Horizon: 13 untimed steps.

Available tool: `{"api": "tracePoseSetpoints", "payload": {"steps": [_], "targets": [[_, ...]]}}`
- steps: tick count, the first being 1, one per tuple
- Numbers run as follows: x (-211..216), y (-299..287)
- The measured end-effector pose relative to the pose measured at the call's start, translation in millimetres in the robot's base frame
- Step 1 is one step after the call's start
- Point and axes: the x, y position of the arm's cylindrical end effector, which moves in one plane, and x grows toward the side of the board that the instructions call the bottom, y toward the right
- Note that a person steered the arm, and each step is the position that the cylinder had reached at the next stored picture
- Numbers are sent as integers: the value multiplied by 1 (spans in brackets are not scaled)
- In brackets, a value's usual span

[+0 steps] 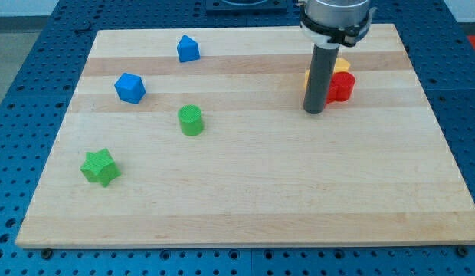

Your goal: Slide the green star a bit up

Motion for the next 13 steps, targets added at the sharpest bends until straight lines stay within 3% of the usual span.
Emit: {"api": "tracePoseSetpoints", "payload": {"steps": [4,6,10,12,13], "targets": [[69,-47],[76,-82],[157,-249],[148,-299],[117,-299]]}}
